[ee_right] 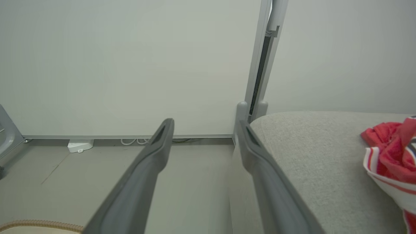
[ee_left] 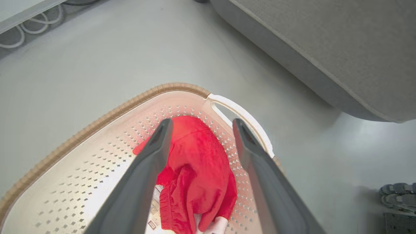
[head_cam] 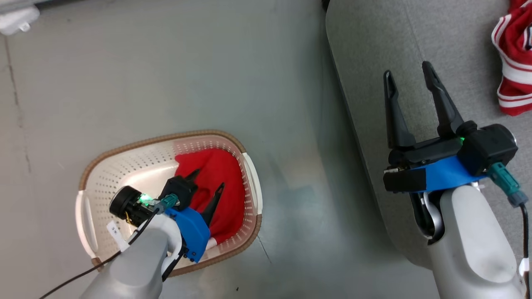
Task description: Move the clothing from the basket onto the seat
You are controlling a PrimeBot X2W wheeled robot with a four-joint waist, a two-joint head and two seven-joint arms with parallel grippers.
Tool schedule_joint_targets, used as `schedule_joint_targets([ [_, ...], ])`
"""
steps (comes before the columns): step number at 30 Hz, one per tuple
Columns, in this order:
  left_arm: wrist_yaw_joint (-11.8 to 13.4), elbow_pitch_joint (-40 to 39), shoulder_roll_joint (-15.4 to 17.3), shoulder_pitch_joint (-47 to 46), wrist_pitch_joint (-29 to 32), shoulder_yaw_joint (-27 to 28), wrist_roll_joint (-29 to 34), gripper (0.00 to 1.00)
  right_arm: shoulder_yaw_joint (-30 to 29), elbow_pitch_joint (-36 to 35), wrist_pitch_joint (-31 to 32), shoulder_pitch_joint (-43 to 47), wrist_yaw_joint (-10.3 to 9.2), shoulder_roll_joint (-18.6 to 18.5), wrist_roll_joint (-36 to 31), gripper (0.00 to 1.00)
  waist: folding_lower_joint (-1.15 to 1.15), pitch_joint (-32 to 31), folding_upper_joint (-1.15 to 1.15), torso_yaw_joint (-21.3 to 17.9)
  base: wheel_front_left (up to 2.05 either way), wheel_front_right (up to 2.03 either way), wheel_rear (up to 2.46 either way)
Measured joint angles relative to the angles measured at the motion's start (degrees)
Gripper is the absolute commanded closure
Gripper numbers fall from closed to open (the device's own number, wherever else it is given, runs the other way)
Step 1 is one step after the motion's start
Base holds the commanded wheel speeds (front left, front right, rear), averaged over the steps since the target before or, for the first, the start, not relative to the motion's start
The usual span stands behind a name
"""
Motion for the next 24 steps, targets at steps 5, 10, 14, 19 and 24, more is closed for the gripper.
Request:
schedule_joint_targets([
  [5,0.0,4.25,-0.14,-3.89,0.0,-4.76,-3.55,0.0,-0.14,-0.91,0.0,-1.94,0.0,-0.1,-0.26,0.0,0.0,4.09,0.0,-0.52,0.0,0.0,0.0],
  [10,0.0,7.42,-0.04,-6.88,0.15,-9.68,-6.51,0.0,-0.01,-1.67,0.0,-3.75,0.0,-0.05,-0.66,0.0,0.0,8.01,0.0,-0.55,0.0,0.0,0.0],
  [14,0.0,8.99,0.35,-9.5,0.42,-14.02,-9.35,0.0,0.08,-2.45,0.0,-5.53,0.0,-0.01,-0.92,0.0,0.0,11.66,0.0,-0.38,0.0,0.0,0.0],
  [19,0.0,9.76,0.59,-11.41,0.53,-17.85,-11.98,0.0,0.21,-3.28,0.0,-6.95,0.0,0.01,-1.16,0.0,0.0,14.85,0.0,-0.2,0.0,0.0,0.0],
  [24,0.0,10.9,0.77,-13.71,1.13,-21.12,-14.45,0.0,0.18,-4.17,0.0,-7.94,0.0,0.02,-1.43,0.0,0.0,17.89,0.0,-0.05,0.0,0.0,0.0],
])
